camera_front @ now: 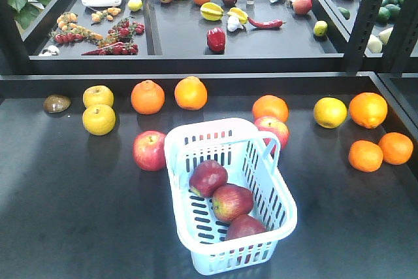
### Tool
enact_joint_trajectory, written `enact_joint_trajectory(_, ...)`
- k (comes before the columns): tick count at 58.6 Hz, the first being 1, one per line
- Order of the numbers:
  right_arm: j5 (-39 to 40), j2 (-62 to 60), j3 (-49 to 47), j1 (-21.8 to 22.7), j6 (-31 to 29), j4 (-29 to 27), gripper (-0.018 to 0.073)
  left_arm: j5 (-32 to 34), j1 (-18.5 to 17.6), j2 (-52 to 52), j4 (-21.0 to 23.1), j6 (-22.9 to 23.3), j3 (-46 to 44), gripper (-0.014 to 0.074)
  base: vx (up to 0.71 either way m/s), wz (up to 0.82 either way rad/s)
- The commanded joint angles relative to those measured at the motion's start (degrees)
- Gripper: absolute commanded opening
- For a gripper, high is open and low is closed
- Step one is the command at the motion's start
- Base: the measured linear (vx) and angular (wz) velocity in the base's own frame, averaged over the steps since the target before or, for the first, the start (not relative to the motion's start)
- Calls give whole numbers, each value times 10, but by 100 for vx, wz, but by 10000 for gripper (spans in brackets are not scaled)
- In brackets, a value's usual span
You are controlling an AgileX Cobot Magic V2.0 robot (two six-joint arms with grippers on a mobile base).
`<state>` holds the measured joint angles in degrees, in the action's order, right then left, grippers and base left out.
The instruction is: Pick three apples into basket with both arms
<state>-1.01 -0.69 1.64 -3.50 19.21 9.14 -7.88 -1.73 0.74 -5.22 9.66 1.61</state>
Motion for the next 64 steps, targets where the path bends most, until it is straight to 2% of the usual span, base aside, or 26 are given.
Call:
enact_joint_trajectory(1,38,-6,7,3,-2,32,-6,39,0,7,-1,3,-14,-6,0,0)
enact_joint_trajectory(9,14,-6,7,3,0,71,-6,39,0,7,-1,3,-14,-6,0,0)
enact_joint_trajectory(18,19,-6,7,3,0,71,-6,39,0,7,-1,3,-14,-6,0,0)
enact_joint_trajectory(31,22,-6,7,2,18,35,-5,39,0,7,-1,3,-14,-6,0,0)
enact_joint_trajectory(64,22,-6,7,2,18,35,-5,39,0,7,-1,3,-14,-6,0,0)
